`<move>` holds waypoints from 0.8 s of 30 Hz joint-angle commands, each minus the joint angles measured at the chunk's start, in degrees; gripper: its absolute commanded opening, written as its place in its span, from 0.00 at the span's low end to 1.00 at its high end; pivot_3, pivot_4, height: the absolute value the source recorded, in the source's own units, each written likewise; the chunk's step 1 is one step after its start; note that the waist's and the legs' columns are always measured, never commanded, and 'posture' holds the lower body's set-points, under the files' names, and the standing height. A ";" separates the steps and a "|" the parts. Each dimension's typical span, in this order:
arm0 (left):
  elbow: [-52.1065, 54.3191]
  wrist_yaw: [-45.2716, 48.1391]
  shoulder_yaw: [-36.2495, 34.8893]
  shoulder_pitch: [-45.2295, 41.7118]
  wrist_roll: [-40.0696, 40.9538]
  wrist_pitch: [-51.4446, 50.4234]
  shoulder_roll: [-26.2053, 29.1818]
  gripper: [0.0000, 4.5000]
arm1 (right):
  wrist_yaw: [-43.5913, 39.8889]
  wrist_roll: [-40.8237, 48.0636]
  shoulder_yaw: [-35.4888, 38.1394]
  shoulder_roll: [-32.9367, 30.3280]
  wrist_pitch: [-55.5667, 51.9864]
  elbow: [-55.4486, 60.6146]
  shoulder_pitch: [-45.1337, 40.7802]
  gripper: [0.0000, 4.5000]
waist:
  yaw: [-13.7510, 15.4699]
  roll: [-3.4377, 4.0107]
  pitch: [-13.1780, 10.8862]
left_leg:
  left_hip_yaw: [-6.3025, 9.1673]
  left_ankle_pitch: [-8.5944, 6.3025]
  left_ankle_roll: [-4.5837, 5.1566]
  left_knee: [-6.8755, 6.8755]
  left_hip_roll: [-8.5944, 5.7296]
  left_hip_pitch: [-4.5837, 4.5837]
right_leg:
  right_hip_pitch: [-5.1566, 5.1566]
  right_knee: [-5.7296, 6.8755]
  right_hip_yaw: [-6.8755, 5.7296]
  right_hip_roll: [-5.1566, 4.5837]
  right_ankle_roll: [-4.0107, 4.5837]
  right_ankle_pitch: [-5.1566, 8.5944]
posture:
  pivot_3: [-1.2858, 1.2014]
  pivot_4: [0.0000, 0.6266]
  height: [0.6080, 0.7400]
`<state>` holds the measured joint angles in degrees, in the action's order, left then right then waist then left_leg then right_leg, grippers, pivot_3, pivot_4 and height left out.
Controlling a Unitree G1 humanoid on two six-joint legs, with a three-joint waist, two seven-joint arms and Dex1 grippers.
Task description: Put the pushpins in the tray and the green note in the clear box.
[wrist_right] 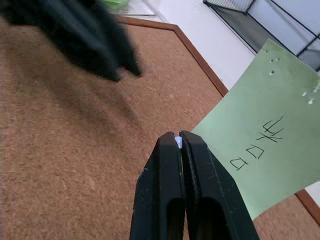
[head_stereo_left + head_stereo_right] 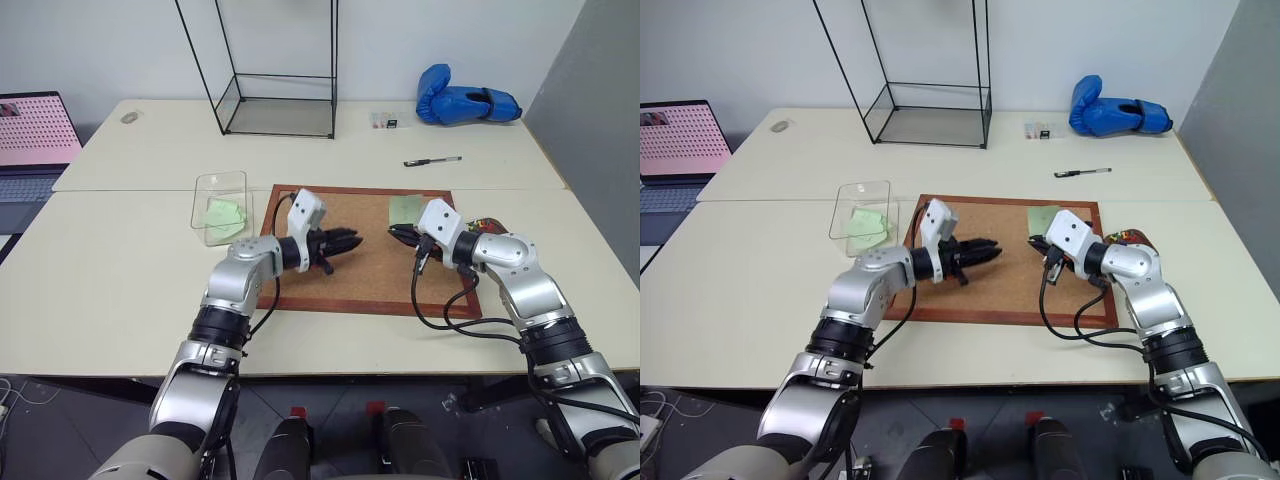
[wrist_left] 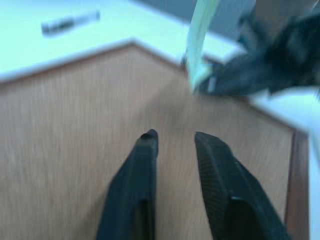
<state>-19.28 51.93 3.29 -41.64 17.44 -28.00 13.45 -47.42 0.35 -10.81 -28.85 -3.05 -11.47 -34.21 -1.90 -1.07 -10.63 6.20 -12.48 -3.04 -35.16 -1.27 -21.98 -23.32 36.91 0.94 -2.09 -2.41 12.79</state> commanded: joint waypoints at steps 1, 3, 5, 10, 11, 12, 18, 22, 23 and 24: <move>3.57 -0.25 -1.92 -1.69 4.54 -3.78 -1.73 0.49 | -0.70 -1.20 -0.65 -0.65 2.22 2.47 -0.62 0.00 | 0.00 -0.01 0.00 | 0.00 0.00 0.00 0.00 0.00 0.00 | 0.00 0.00 0.00 0.00 0.00 0.00 | 0.52 0.24 1.00; 3.35 -0.17 -1.68 -2.11 5.03 -4.21 -2.35 0.57 | -0.91 -1.78 -1.04 -0.71 2.70 2.91 -0.70 0.00 | -0.03 -0.01 0.00 | 0.00 0.00 0.00 0.00 0.00 0.01 | 0.00 0.01 -0.01 0.00 0.00 0.00 | 0.52 0.24 1.00; 1.68 -1.08 -1.81 -2.80 4.71 -3.43 -3.35 0.65 | -1.21 -2.48 -1.56 -1.03 3.20 3.56 -0.86 0.00 | -0.05 -0.01 -0.01 | 0.00 0.00 0.00 0.00 0.00 0.01 | 0.00 0.01 -0.01 0.01 0.00 0.00 | 0.52 0.24 1.00; -2.91 -2.05 -2.64 -4.94 5.10 -2.44 -5.39 0.82 | -1.89 -3.24 -2.06 -1.40 3.19 5.42 -0.64 0.00 | 0.02 -0.02 -0.01 | 0.00 0.00 0.00 -0.01 -0.02 0.00 | 0.00 0.00 -0.01 0.00 0.00 0.00 | 0.52 0.24 1.00; -3.91 -1.83 -2.31 -5.34 4.79 -2.20 -5.58 0.82 | -1.93 -3.32 -2.08 -1.39 3.05 5.78 -0.55 0.00 | -0.02 -0.02 -0.01 | 0.00 0.00 0.00 -0.01 -0.01 0.00 | 0.00 -0.01 -0.01 0.00 0.00 0.00 | 0.52 0.24 1.00; -4.79 -1.60 -1.98 -5.66 4.48 -2.05 -5.71 0.82 | -1.97 -3.43 -2.13 -1.43 3.00 6.09 -0.48 0.00 | -0.04 -0.02 -0.01 | 0.00 0.00 0.00 0.00 -0.01 0.00 | 0.00 -0.01 -0.01 0.00 0.00 0.00 | 0.52 0.24 1.00; -10.80 -1.30 -1.38 -8.00 3.20 0.35 -6.77 0.82 | -2.28 -3.93 -2.28 -1.76 2.56 8.14 -0.05 0.00 | 0.00 -0.05 -0.03 | 0.00 0.00 0.00 0.00 -0.01 0.00 | 0.00 -0.01 -0.01 0.01 0.00 0.00 | 0.52 0.24 1.00; -14.61 -1.46 -1.74 -9.70 2.83 2.21 -7.43 0.74 | -2.32 -3.96 -2.21 -1.96 2.24 8.93 0.05 0.00 | 0.03 -0.06 -0.03 | 0.00 0.00 0.00 0.00 -0.01 0.00 | 0.00 -0.01 -0.01 0.01 0.00 0.00 | 0.52 0.24 1.00; -15.34 -1.33 -1.97 -10.02 2.99 2.40 -7.52 0.71 | -2.30 -4.01 -2.25 -1.95 2.19 9.02 0.03 0.00 | 0.02 -0.06 -0.04 | 0.00 0.00 0.00 0.00 -0.02 0.00 | 0.00 -0.01 -0.01 0.01 0.00 0.00 | 0.52 0.24 1.00; -15.95 -1.10 -2.15 -10.30 3.18 2.48 -7.60 0.67 | -2.28 -4.04 -2.26 -1.95 2.10 9.16 0.01 0.00 | -0.02 -0.06 -0.04 | 0.00 0.00 0.00 0.00 -0.02 0.00 | 0.00 -0.01 -0.01 0.01 0.00 0.00 | 0.52 0.24 1.00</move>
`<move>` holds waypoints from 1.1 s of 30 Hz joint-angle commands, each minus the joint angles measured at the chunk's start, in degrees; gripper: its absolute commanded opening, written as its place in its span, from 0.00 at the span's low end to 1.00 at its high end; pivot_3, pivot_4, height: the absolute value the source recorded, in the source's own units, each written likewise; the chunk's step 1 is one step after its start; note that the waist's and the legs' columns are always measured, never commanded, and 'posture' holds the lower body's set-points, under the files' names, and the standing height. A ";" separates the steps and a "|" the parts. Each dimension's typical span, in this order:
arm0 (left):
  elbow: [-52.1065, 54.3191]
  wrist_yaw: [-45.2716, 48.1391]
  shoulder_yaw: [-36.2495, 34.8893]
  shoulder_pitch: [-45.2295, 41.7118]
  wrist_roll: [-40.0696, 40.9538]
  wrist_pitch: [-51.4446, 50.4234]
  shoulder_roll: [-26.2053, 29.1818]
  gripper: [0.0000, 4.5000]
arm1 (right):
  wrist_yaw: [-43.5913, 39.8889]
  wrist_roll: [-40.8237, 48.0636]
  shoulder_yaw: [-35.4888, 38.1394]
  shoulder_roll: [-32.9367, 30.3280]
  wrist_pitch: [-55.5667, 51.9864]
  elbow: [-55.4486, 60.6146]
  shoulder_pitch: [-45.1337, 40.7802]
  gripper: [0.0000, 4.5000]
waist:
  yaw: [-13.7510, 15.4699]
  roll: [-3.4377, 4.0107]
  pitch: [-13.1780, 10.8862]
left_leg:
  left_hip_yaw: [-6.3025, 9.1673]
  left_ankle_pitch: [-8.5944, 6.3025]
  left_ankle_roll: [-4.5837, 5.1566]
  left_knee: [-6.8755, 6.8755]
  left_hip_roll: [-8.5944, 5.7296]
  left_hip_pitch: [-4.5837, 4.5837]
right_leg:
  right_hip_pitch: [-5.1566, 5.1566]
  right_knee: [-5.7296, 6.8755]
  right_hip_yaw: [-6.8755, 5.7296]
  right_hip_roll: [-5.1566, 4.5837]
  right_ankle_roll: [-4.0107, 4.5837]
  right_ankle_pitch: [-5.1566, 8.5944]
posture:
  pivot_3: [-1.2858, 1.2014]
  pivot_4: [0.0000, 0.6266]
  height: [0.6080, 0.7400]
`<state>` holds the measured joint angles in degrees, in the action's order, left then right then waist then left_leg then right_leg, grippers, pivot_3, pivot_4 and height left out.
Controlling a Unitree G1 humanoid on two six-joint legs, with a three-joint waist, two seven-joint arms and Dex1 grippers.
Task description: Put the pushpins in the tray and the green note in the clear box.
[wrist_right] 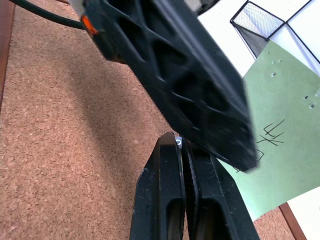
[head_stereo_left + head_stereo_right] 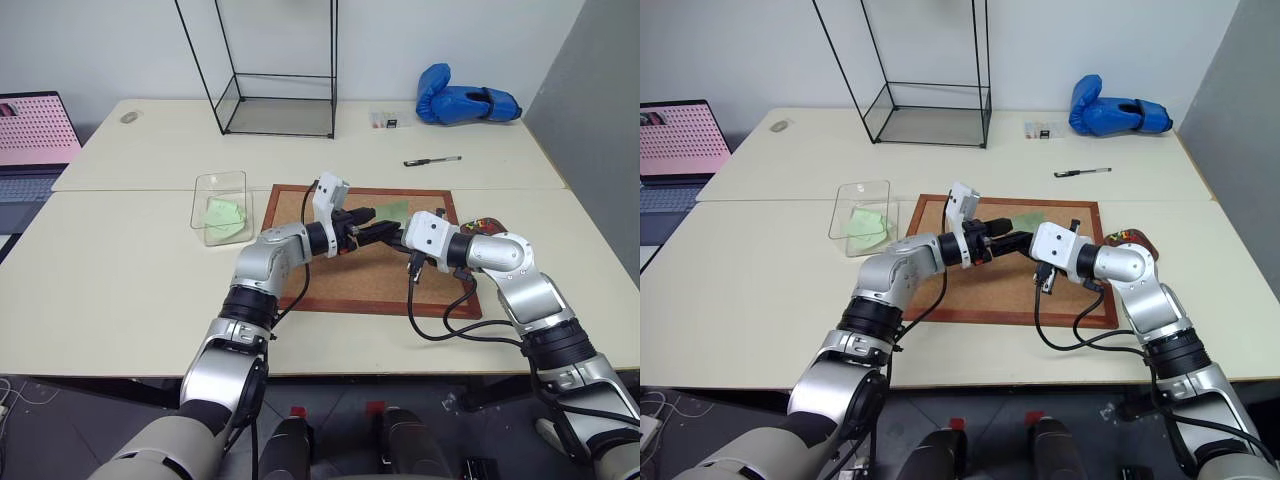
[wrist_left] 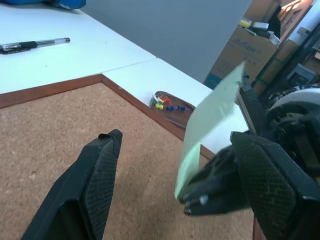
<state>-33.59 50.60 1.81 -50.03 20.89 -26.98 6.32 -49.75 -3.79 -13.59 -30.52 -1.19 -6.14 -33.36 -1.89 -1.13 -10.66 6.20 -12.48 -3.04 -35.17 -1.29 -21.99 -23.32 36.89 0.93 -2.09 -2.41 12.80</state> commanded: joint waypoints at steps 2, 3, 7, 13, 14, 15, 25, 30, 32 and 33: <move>-2.40 1.07 -0.81 -2.35 0.24 1.17 -0.60 0.58 | 0.07 0.08 0.55 -0.28 0.04 4.11 -0.87 0.00 | -0.08 0.00 0.00 | 0.00 0.00 0.00 0.00 0.00 0.00 | 0.00 0.01 0.01 0.00 0.00 0.00 | 0.52 0.24 1.00; -2.55 1.46 -0.83 -2.47 0.51 0.92 -0.67 0.55 | 0.07 0.08 0.56 -0.28 -0.04 4.21 -0.90 0.00 | -0.08 0.00 0.00 | 0.00 0.00 0.00 0.00 0.01 0.01 | 0.00 0.01 0.00 0.00 0.00 0.00 | 0.52 0.24 1.00; -2.76 2.61 -0.64 -2.53 0.78 0.29 -0.84 0.39 | 0.13 0.08 0.61 -0.24 -0.25 4.48 -1.02 0.00 | -0.06 0.00 0.00 | 0.00 0.00 0.00 0.00 0.00 0.00 | 0.00 0.01 0.00 0.00 0.00 0.00 | 0.52 0.24 1.00; -2.59 4.41 0.53 -1.80 -0.45 0.85 -0.46 0.17 | 0.23 0.08 0.61 -0.08 -0.44 4.61 -1.18 0.00 | -0.07 0.00 0.00 | 0.00 0.00 0.00 0.00 0.00 0.00 | 0.00 0.01 -0.01 0.00 0.00 0.00 | 0.52 0.24 1.00; -2.79 4.47 0.51 -1.81 -0.52 0.96 -0.42 0.13 | 0.23 0.07 0.60 -0.08 -0.47 4.64 -1.18 0.00 | -0.06 0.00 0.00 | 0.00 0.00 0.00 0.00 0.00 0.00 | 0.00 0.01 0.00 0.00 0.00 0.00 | 0.52 0.24 1.00; -2.99 4.54 0.51 -1.80 -0.58 1.06 -0.40 0.10 | 0.23 0.06 0.62 -0.08 -0.50 4.72 -1.14 0.00 | -0.06 0.00 0.00 | 0.00 0.00 0.00 0.00 0.00 0.00 | 0.00 0.01 0.00 0.00 0.00 0.00 | 0.52 0.24 1.00; -3.91 2.94 -0.07 -0.78 -2.39 5.74 -0.83 0.01 | 0.90 0.73 1.93 -0.07 -0.67 5.47 -1.11 0.00 | -0.06 0.00 0.00 | 0.01 0.00 0.00 0.00 0.00 0.00 | 0.00 0.01 0.00 0.00 0.00 0.00 | 0.52 0.24 1.00; -3.21 1.59 -0.47 0.73 -2.73 7.16 -0.48 0.01 | 1.72 3.96 4.86 0.28 -1.85 7.15 -0.49 0.00 | -0.05 -0.01 0.00 | 0.01 0.00 0.00 0.00 0.01 0.01 | 0.00 0.01 0.00 0.00 0.00 0.00 | 0.52 0.24 1.00; -2.73 0.89 -0.62 1.47 -2.95 7.59 -0.34 0.01 | 2.00 6.12 6.45 0.67 -3.35 8.77 0.17 0.00 | -0.05 0.00 0.00 | 0.01 0.00 0.00 0.00 0.00 0.00 | 0.00 0.02 0.01 0.00 0.00 0.00 | 0.52 0.24 1.00; -2.64 0.25 -0.83 1.79 -3.07 7.85 -0.35 0.01 | 2.27 7.59 7.46 0.90 -4.53 9.95 0.66 0.00 | -0.04 -0.01 0.00 | 0.00 0.00 0.00 0.00 0.01 0.01 | 0.00 0.01 0.01 0.00 0.00 0.00 | 0.52 0.24 1.00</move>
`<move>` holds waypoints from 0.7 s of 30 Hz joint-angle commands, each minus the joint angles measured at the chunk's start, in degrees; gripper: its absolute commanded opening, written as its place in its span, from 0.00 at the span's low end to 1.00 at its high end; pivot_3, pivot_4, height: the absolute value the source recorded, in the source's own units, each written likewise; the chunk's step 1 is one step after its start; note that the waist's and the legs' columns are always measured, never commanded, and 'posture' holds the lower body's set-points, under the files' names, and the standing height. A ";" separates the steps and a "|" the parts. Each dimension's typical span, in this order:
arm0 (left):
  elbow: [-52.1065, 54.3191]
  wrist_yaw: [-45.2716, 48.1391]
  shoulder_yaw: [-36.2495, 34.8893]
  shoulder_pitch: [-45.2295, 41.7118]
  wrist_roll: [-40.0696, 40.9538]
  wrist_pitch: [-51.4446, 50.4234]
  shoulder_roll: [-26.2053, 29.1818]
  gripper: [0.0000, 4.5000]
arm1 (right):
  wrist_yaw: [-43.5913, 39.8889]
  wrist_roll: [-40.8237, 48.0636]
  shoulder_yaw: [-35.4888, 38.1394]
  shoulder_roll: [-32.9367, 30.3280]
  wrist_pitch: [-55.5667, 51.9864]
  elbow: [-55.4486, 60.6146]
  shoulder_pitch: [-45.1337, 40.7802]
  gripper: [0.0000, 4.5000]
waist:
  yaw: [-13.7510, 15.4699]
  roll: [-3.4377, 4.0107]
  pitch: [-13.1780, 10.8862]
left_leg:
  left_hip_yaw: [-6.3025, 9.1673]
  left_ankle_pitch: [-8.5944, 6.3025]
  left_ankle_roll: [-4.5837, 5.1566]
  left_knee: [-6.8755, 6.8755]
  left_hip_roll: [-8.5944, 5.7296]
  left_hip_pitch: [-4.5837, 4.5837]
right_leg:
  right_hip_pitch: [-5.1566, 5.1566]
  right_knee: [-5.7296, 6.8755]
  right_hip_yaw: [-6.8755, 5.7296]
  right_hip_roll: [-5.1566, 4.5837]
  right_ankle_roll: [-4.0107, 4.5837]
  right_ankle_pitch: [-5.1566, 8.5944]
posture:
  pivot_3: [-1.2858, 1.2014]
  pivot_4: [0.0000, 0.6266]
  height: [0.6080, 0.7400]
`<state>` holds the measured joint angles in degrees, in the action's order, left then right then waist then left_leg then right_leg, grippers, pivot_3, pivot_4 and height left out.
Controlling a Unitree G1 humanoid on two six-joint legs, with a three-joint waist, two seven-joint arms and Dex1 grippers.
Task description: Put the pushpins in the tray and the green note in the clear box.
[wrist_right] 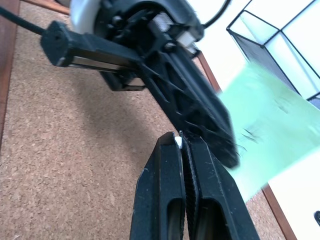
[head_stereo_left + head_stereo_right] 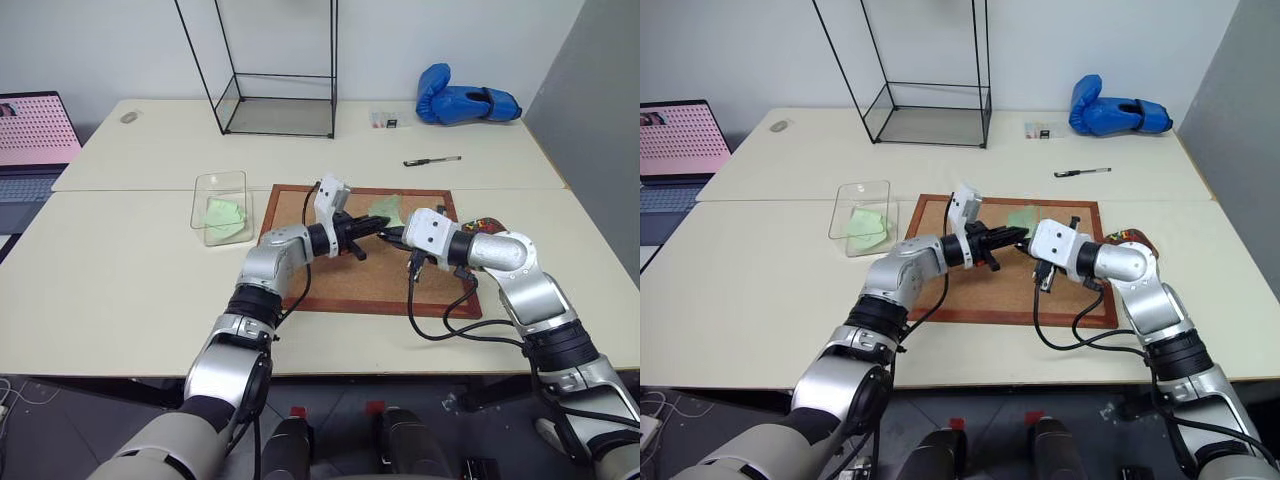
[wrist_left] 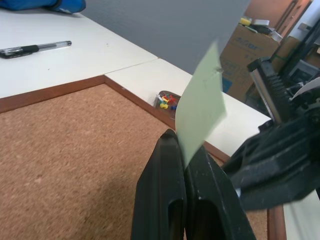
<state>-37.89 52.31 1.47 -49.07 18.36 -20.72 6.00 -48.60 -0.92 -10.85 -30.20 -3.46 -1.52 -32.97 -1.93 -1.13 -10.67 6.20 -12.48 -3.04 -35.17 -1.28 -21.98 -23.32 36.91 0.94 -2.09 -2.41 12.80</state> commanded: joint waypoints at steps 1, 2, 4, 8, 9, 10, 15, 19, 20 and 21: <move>1.69 -2.09 -0.68 1.06 -0.68 1.86 -0.04 0.01 | 1.35 6.08 5.64 0.79 -3.60 6.48 0.76 0.00 | 0.04 0.00 0.00 | 0.01 0.00 0.00 0.00 0.00 -0.01 | 0.00 0.00 -0.01 0.00 0.00 0.00 | 0.52 0.24 1.00; 1.67 -2.87 -0.95 1.30 -0.88 2.24 -0.06 0.01 | 1.56 7.69 6.66 0.88 -5.49 8.00 1.48 0.00 | 0.08 0.00 0.00 | 0.02 0.00 0.00 0.00 0.00 -0.01 | 0.00 0.00 -0.01 0.00 0.00 0.00 | 0.52 0.24 1.00; 1.66 -3.89 -1.24 1.59 -1.06 2.68 -0.06 0.01 | 2.02 9.73 7.88 0.96 -8.31 10.24 2.50 0.00 | 0.12 -0.01 0.00 | 0.03 0.00 0.00 0.00 0.00 -0.02 | 0.00 0.00 -0.02 0.00 0.00 0.00 | 0.52 0.24 1.00; 1.44 -5.13 -1.96 1.50 -0.79 3.12 -0.24 0.01 | 2.53 11.37 8.83 0.51 -11.33 12.57 3.99 0.00 | 0.09 0.00 0.00 | 0.02 0.00 0.00 -0.01 0.00 -0.01 | 0.00 0.01 -0.01 0.00 0.00 0.00 | 0.52 0.24 1.00; 1.48 -5.27 -2.04 1.41 -0.71 3.10 -0.25 0.01 | 2.68 11.55 8.99 0.46 -11.80 12.81 4.17 0.00 | 0.09 0.00 0.00 | 0.02 0.00 0.00 -0.01 0.00 -0.01 | 0.00 0.01 -0.02 0.00 0.00 0.00 | 0.52 0.24 1.00; 1.65 -5.36 -2.10 1.36 -0.63 2.98 -0.24 0.01 | 3.00 11.74 9.38 0.43 -12.38 12.95 4.32 0.00 | 0.08 0.00 0.00 | 0.02 0.00 0.00 -0.01 0.00 -0.01 | 0.00 0.01 -0.02 0.00 0.00 0.00 | 0.52 0.24 1.00; 4.56 -5.22 -2.62 2.27 0.41 1.16 0.35 0.01 | 4.89 12.17 12.25 -1.19 -14.44 12.20 6.35 0.00 | 0.12 0.00 0.00 | 0.02 0.00 0.00 -0.01 -0.01 -0.02 | 0.00 0.01 -0.02 0.00 0.00 0.00 | 0.52 0.24 1.00; 9.90 -4.91 -1.68 4.92 0.48 -1.25 1.45 0.01 | 7.11 9.70 14.47 -3.96 -13.80 7.86 8.88 0.00 | 0.14 0.00 0.00 | 0.01 0.00 0.00 0.00 -0.01 -0.03 | 0.00 -0.01 -0.02 -0.01 0.00 0.00 | 0.52 0.24 1.00; 11.53 -4.78 -1.11 5.72 0.20 -1.63 1.76 0.01 | 8.01 8.41 14.83 -5.09 -13.41 6.10 9.32 0.00 | 0.12 0.00 0.00 | 0.00 0.00 0.00 0.00 -0.01 -0.03 | 0.00 -0.01 0.00 -0.01 0.00 0.00 | 0.52 0.24 1.00; 13.02 -4.73 -0.61 6.42 -0.08 -1.95 2.01 0.01 | 8.73 7.30 14.97 -6.24 -13.18 4.48 9.66 0.00 | 0.09 0.00 0.00 | 0.00 0.00 0.00 0.00 -0.01 -0.02 | 0.00 0.00 0.00 -0.01 0.00 0.00 | 0.52 0.24 1.00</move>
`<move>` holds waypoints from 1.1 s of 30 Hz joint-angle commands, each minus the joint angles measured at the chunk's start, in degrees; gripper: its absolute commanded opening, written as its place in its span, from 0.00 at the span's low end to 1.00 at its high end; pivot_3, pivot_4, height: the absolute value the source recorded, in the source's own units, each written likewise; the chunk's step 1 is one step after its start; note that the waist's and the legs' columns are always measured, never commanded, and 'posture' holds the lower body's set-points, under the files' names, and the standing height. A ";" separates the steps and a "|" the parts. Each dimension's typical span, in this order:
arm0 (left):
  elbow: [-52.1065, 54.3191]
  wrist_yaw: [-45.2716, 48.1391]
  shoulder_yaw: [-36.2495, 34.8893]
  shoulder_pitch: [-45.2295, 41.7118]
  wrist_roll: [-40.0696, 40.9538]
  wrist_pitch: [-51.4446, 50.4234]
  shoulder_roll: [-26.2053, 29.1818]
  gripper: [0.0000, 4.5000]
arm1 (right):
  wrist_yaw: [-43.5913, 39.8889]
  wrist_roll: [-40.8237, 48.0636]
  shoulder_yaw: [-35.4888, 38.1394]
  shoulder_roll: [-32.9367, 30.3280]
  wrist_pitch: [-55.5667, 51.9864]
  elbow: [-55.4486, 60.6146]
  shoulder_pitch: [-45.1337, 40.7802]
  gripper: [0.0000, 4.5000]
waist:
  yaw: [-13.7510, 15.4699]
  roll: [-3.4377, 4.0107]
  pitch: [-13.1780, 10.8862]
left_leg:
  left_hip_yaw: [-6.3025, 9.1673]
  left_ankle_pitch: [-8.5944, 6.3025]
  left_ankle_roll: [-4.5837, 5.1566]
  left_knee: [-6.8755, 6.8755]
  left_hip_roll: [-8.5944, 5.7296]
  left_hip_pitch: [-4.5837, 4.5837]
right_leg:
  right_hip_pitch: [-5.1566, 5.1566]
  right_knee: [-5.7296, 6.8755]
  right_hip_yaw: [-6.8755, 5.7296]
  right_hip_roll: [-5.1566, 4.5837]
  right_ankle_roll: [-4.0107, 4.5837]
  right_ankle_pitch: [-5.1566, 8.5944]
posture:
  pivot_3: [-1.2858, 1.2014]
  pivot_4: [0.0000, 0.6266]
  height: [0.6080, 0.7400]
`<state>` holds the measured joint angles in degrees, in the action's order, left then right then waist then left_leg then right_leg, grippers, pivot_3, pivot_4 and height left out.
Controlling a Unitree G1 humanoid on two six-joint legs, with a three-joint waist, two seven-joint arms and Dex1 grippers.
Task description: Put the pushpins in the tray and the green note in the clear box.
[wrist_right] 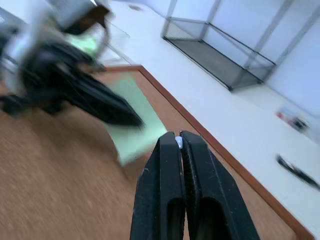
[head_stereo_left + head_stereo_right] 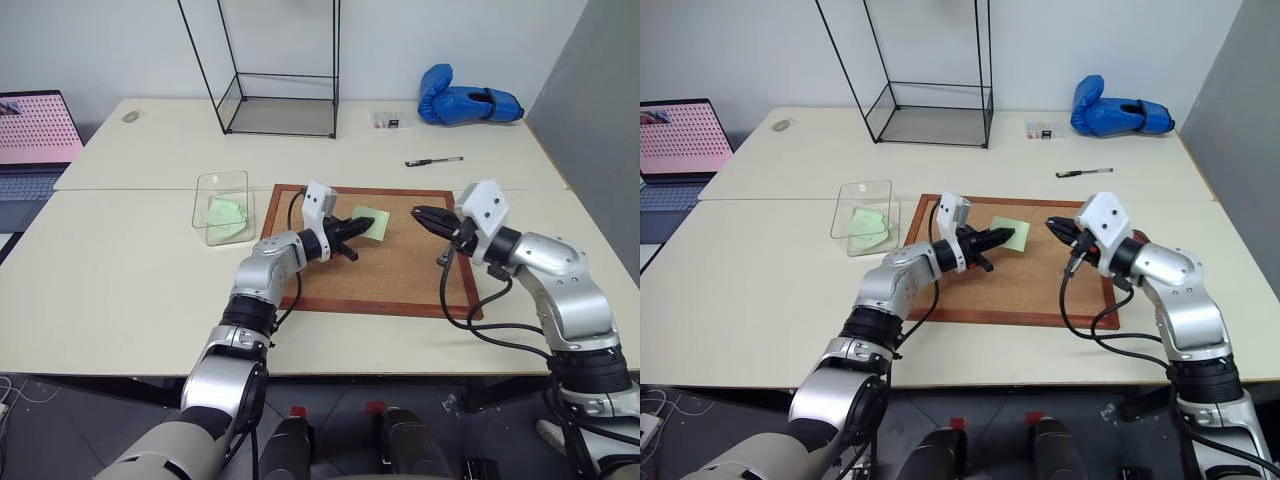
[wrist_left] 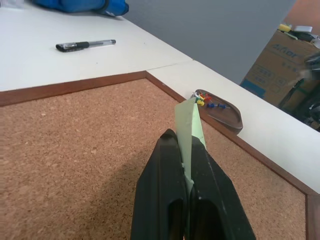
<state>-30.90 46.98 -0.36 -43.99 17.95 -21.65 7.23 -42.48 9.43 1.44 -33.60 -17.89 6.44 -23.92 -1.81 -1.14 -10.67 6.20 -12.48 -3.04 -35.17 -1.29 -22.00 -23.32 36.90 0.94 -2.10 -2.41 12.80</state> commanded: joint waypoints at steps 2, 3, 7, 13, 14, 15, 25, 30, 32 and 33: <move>8.69 0.64 2.26 2.54 -0.28 -1.31 1.30 0.01 | 3.69 -5.53 2.53 -5.30 2.58 -6.85 1.11 0.00 | -0.01 0.00 0.00 | -0.02 0.00 0.00 0.00 0.00 0.02 | 0.00 0.03 0.02 0.00 0.00 0.00 | 0.52 0.24 1.00; 9.68 0.53 2.62 2.96 -0.44 -1.43 1.50 0.01 | 3.87 -6.44 2.27 -6.24 2.87 -8.07 1.23 0.00 | 0.00 0.00 0.00 | -0.02 0.00 0.00 -0.01 0.00 0.01 | 0.00 0.02 0.02 0.00 0.00 0.00 | 0.52 0.24 1.00; 12.86 0.26 4.41 4.52 -1.44 -1.44 2.63 0.01 | 5.89 -10.46 0.62 -8.72 3.78 -14.44 0.10 0.00 | -0.03 0.00 0.00 | -0.04 0.00 0.00 -0.01 0.00 0.02 | 0.00 0.03 0.02 0.00 0.00 0.00 | 0.52 0.24 1.00; 14.34 -0.24 5.21 5.49 -1.50 -1.65 3.30 0.01 | 7.05 -14.68 -2.32 -8.94 7.63 -23.60 -2.51 0.00 | -0.17 0.00 0.00 | -0.09 0.00 0.00 0.00 0.01 0.06 | 0.00 0.04 0.06 0.01 0.00 0.00 | 0.52 0.24 1.00; 14.30 -0.39 5.12 5.49 -1.48 -1.63 3.37 0.01 | 7.43 -15.15 -2.69 -8.75 8.29 -25.00 -3.27 0.00 | -0.14 0.00 0.00 | -0.09 0.00 0.00 -0.01 0.01 0.06 | 0.00 0.04 0.06 0.01 0.00 0.00 | 0.52 0.24 1.00; 14.21 -0.53 5.07 5.47 -1.51 -1.58 3.39 0.01 | 7.68 -15.70 -3.11 -8.67 9.01 -26.36 -3.93 0.00 | -0.14 0.00 0.00 | -0.10 0.00 0.00 -0.01 0.00 0.04 | 0.00 0.04 0.07 0.01 0.00 0.00 | 0.52 0.24 1.00; 14.17 -0.59 4.95 5.55 -1.60 -1.30 4.19 0.00 | 7.66 -17.05 -4.53 -8.00 10.81 -31.40 -6.73 0.40 | -0.10 0.00 0.00 | -0.10 0.00 0.00 -0.01 0.00 0.03 | 0.00 0.03 0.08 0.00 0.00 0.00 | 0.52 0.24 1.00; 13.88 -0.64 4.72 5.34 -1.49 -1.14 4.42 0.00 | 7.62 -16.82 -3.94 -8.11 10.44 -30.13 -7.17 0.65 | -0.10 0.00 0.00 | -0.10 0.00 0.00 -0.01 0.00 0.05 | 0.01 0.04 0.07 0.01 0.00 0.00 | 0.52 0.24 1.00; 13.66 -0.73 4.51 5.05 -1.46 -1.02 4.47 0.00 | 7.46 -16.54 -3.47 -8.38 10.15 -29.46 -7.25 0.74 | -0.11 0.00 0.00 | -0.10 0.00 0.00 -0.01 0.00 0.05 | 0.01 0.04 0.08 0.01 0.00 0.00 | 0.52 0.24 1.00; 13.60 -0.85 4.39 4.88 -1.49 -0.89 4.51 0.00 | 7.25 -16.32 -3.20 -8.60 9.93 -29.02 -7.25 0.78 | -0.11 0.00 0.00 | -0.10 0.00 0.00 -0.01 0.01 0.05 | 0.01 0.04 0.07 0.01 0.00 0.00 | 0.52 0.24 1.00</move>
<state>-18.81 46.63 4.75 -37.92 16.33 -23.45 11.34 -34.88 -7.68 -3.32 -41.49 -8.02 -24.86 -30.32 -1.92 -1.14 -10.67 6.10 -12.48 -3.04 -35.18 -1.28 -21.95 -23.31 36.94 1.02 -2.09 -2.41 12.79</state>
